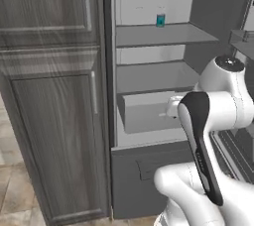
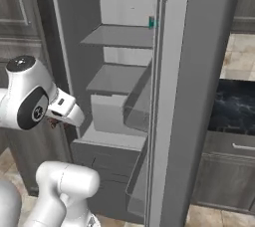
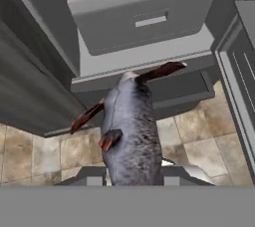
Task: Take the fish from the fridge and place it on the digital scale on the counter by the fridge. Wait a few seconds for a reading, then move it to the plate on the dining counter.
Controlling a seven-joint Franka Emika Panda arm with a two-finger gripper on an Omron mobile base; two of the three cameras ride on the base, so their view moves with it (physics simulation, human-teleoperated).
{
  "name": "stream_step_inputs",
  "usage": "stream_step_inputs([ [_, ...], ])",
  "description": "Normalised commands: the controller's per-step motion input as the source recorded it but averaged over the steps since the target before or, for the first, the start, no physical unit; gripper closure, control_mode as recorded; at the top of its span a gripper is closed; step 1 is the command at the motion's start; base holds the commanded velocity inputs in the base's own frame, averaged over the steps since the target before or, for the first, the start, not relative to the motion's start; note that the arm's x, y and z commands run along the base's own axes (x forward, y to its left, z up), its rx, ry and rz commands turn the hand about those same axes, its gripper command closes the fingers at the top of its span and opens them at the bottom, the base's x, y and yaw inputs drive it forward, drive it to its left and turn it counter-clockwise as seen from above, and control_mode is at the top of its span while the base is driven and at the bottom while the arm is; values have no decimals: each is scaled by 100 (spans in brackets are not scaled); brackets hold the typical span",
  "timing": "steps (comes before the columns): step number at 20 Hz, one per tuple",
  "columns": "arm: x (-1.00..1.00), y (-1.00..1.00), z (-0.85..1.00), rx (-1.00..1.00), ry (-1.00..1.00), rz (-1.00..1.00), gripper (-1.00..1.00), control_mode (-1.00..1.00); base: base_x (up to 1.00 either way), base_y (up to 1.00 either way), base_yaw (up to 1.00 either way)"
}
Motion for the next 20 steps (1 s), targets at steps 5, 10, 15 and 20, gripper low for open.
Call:
stream_step_inputs([
  [5,0,0,0,0,0,0,100,100,-100,69,-17],
  [10,0,0,0,0,0,0,100,100,-100,60,-50],
  [15,0,0,0,0,0,0,100,100,-99,31,-73],
  [20,0,0,0,0,0,0,100,100,-81,12,-83],
])
